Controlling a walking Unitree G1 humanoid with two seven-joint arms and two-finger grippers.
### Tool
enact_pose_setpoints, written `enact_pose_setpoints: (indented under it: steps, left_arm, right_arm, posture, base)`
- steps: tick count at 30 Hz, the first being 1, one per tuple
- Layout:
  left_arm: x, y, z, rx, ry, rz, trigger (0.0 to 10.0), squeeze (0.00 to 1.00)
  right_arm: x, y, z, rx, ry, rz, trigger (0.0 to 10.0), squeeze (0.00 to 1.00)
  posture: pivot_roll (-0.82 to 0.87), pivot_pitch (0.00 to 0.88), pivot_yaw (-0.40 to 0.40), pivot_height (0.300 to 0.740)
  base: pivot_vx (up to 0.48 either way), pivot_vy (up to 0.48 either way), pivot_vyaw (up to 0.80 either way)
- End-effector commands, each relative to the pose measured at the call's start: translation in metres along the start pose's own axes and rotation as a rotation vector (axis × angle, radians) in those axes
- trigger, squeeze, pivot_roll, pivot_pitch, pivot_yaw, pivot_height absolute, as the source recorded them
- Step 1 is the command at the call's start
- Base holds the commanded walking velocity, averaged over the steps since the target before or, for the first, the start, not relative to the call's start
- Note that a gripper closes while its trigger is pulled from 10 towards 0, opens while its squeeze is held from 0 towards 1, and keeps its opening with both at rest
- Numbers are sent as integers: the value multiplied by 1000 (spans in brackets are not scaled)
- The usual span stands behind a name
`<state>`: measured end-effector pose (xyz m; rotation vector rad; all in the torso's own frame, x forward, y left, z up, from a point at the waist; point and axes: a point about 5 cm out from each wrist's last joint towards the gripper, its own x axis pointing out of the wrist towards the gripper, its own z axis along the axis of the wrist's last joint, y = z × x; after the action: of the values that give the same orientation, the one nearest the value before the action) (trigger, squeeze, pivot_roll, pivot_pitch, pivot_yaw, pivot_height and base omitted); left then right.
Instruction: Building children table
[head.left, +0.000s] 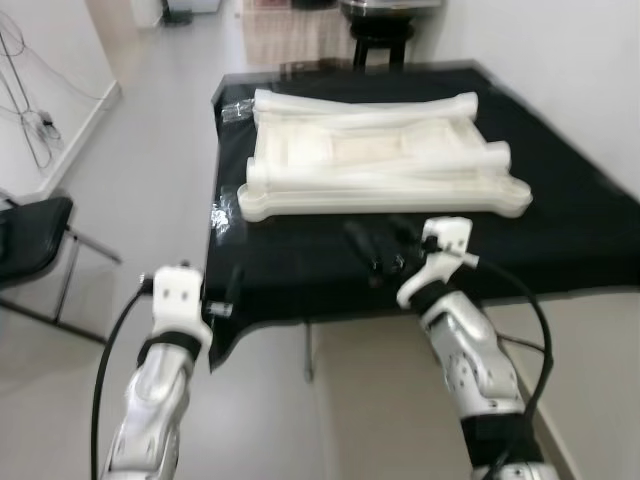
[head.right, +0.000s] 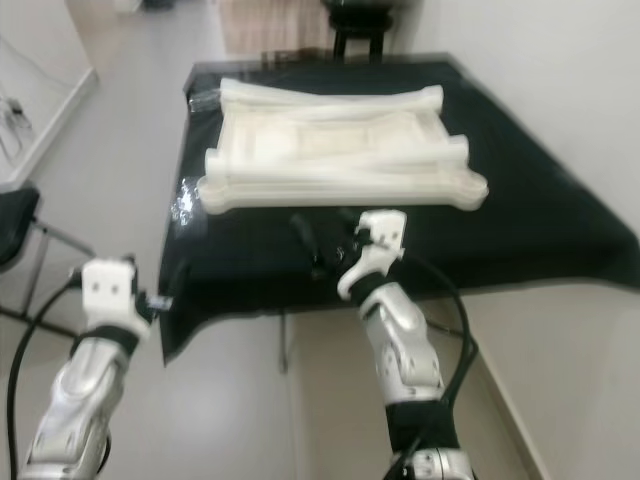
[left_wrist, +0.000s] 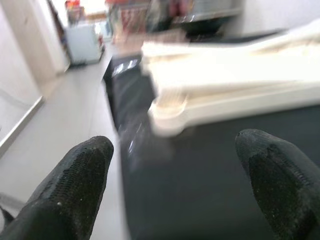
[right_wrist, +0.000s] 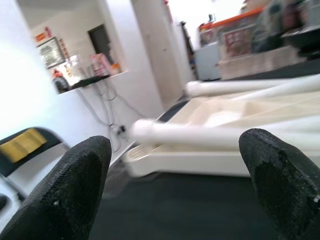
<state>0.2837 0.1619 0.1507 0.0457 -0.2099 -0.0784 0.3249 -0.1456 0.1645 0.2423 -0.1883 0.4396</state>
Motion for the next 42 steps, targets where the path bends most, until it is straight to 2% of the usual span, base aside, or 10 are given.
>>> enact_pose_setpoints:
  steps: [1,8,19,24,31,35,37,38,42]
  left_arm:
    - [-4,2,-9,-5,35,-3,10000,0]
    - [-2,0,-9,-15,38,-39,10000,0]
    - [0,-9,-8,-27,37,-94,10000,0]
    - [1,-12,-9,-41,42,-100,10000,0]
    - [5,-16,-9,-69,59,-103,10000,0]
    - [2,-18,-9,-70,62,-125,10000,0]
    - [2,-19,-10,-75,65,-129,10000,0]
    - [1,-21,-10,-85,68,-141,10000,0]
    - [0,-25,-10,-96,69,-158,10000,0]
  right_arm:
    - [-1,-2,-3,17,2,-10,10000,0]
    - [4,-1,1,29,-13,-11,10000,0]
    - [14,1,20,-23,-56,86,10000,0]
    - [17,3,23,-25,-63,97,10000,0]
    - [16,6,17,-17,-50,101,10000,0]
    - [16,8,18,-21,-47,117,10000,0]
    - [16,8,19,-39,-44,129,10000,0]
    - [16,8,20,-83,-34,152,10000,0]
    - [15,8,22,-154,-13,188,10000,0]
  posture:
    - [0,0,15,740]
    - [-2,0,18,740]
    - [4,0,7,740]
    - [0,0,1,740]
    - [-4,5,-2,740]
    - [-8,8,-5,740]
    - [-7,10,-5,740]
    - [-7,12,-6,740]
    - [-9,14,-5,740]
  base:
    - [398,0,788]
    - [400,0,113]
    - [398,0,0]
    - [383,0,0]
    - [34,0,0]
    - [0,-460,0]
    - [0,-461,0]
    - [0,-461,0]
    - [0,-461,0]
